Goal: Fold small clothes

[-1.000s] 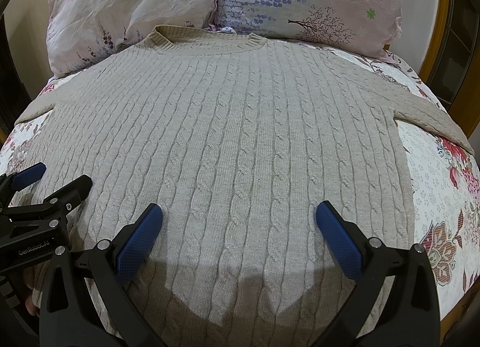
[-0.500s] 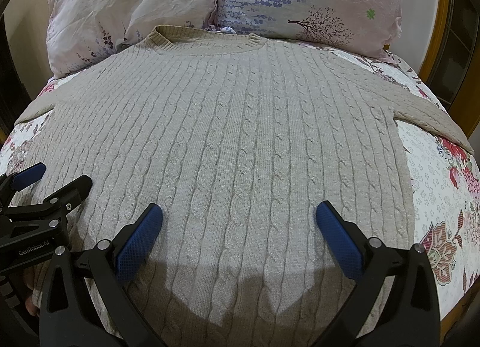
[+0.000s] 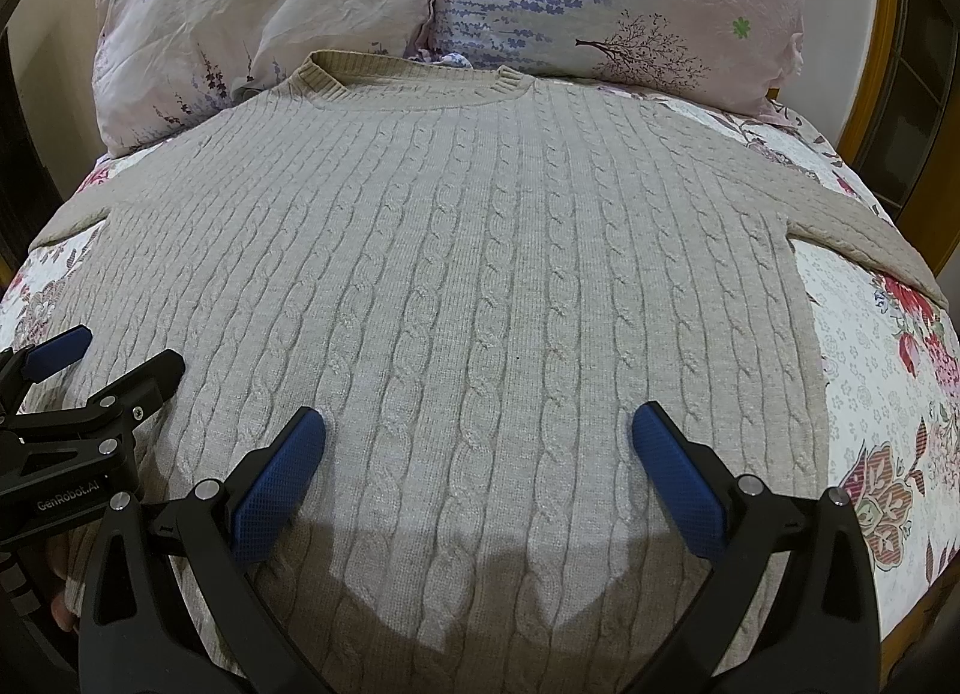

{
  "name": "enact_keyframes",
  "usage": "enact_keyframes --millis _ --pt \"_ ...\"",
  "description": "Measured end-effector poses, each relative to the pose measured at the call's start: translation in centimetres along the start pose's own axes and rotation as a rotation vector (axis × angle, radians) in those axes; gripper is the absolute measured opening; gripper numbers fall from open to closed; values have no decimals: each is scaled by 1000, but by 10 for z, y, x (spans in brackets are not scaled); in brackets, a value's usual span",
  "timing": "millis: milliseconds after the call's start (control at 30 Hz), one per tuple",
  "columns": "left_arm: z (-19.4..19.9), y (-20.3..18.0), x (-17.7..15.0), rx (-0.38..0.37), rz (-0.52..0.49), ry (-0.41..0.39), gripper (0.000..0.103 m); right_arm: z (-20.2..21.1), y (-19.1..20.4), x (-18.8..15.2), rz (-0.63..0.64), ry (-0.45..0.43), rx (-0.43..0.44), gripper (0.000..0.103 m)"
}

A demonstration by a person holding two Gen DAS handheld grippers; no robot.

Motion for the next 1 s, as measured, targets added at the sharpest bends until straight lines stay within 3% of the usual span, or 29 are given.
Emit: enact_keyframes --millis 133,233,300,433,467,533,700,833,900,1000 --pt "0 0 0 0 0 1 101 0 0 -1 18 11 10 102" --pt "0 0 0 0 0 4 101 1 0 1 87 44 66 102" --pt "0 0 0 -1 -1 10 101 9 -23 10 49 45 111 102" --pt "-1 1 3 -5 -17 20 101 34 -145 44 -277 -64 116 102" --pt "-1 1 3 -11 -30 27 101 35 -199 50 -414 -70 96 102" --pt "-1 3 5 -20 -41 38 101 34 -290 53 -663 -94 107 88" --pt "9 26 20 -71 87 9 101 25 -433 33 -1097 -148 149 76" --pt "20 67 40 -112 234 -48 101 7 -476 20 -1240 -159 173 48" --pt "25 95 49 -79 289 -70 101 -1 -484 26 -1237 -149 158 7" --pt "27 139 61 -7 352 -74 101 -6 -485 42 -1191 -139 127 7"
Point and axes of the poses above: each gripper's, at about its wrist camera, not at the fingertips, and z roughly against the way its jaws point, y to its left, x to its top, the point moved 10 cm from there along -z, roughly the way its jaws point, and after that the axes turned 15 degrees about y, right-handed, at the moved point
